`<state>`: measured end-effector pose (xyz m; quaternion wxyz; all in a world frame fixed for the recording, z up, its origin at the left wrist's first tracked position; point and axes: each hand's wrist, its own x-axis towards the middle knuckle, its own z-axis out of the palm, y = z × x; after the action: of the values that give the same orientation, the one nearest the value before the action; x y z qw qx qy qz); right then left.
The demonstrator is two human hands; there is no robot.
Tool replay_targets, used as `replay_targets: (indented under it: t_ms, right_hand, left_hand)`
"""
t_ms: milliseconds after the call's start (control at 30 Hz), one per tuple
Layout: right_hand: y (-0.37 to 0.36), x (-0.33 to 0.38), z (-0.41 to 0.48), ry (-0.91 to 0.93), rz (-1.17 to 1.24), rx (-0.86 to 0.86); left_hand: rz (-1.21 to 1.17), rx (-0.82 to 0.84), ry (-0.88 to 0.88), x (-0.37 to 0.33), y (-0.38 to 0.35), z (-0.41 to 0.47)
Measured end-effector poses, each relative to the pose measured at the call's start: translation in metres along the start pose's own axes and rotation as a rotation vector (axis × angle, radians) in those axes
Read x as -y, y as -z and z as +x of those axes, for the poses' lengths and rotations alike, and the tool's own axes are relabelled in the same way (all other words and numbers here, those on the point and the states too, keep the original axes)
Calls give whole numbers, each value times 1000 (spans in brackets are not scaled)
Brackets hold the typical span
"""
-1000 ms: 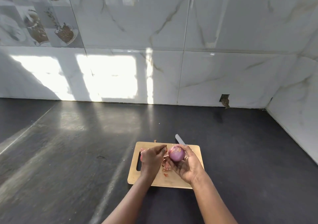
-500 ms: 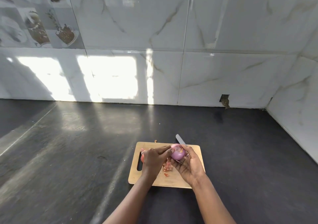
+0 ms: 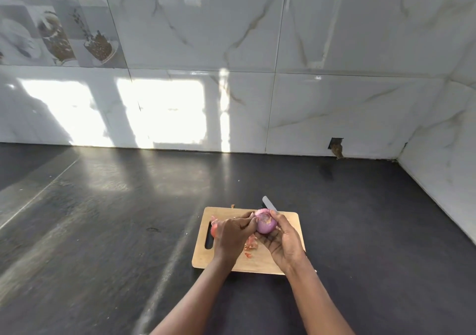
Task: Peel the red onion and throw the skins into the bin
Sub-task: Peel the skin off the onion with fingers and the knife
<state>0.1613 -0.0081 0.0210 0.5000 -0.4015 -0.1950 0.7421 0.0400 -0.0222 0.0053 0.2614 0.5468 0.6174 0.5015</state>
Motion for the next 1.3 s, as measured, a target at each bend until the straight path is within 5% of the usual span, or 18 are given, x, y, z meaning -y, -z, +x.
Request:
replay_targets:
  t_ms: [367, 733, 1000, 1300]
  right_hand:
    - [1, -3, -3, 0, 145, -30]
    - [2, -6, -3, 11, 162, 4]
    - [3, -8, -3, 9, 169, 0]
    - [4, -9, 1, 7, 146, 30]
  left_hand:
    - [-14, -104, 25, -5, 1, -1]
    - [23, -19, -153, 0, 2, -2]
    - [139, -114, -265, -2, 2, -3]
    - [196, -213, -45, -13, -5, 0]
